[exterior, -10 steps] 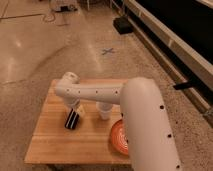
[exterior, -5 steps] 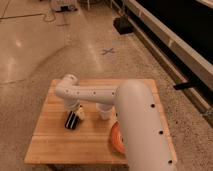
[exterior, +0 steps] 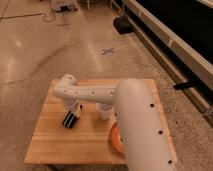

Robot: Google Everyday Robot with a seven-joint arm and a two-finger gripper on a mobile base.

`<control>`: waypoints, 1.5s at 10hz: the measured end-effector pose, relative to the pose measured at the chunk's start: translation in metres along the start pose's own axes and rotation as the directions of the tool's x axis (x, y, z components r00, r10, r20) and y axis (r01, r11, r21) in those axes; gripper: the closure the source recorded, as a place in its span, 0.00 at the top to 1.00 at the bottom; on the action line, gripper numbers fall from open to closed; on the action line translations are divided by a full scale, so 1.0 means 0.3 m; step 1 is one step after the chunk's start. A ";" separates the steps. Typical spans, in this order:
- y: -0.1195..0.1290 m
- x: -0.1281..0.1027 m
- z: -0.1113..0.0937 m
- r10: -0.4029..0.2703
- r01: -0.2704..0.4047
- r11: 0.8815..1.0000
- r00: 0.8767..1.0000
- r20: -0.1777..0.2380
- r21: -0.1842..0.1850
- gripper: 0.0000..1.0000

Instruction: Place the eraser in the ceramic cup

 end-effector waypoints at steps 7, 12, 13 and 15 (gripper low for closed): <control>0.065 0.095 -0.238 0.047 -0.047 0.999 0.997 -0.068 0.001 0.21; 0.100 0.173 -0.291 0.082 -0.079 0.996 0.993 -0.090 0.030 0.18; 0.134 0.211 -0.336 0.103 -0.100 0.995 0.989 -0.105 0.030 0.10; 0.219 0.290 -0.426 0.145 -0.142 0.989 0.981 -0.129 0.031 0.00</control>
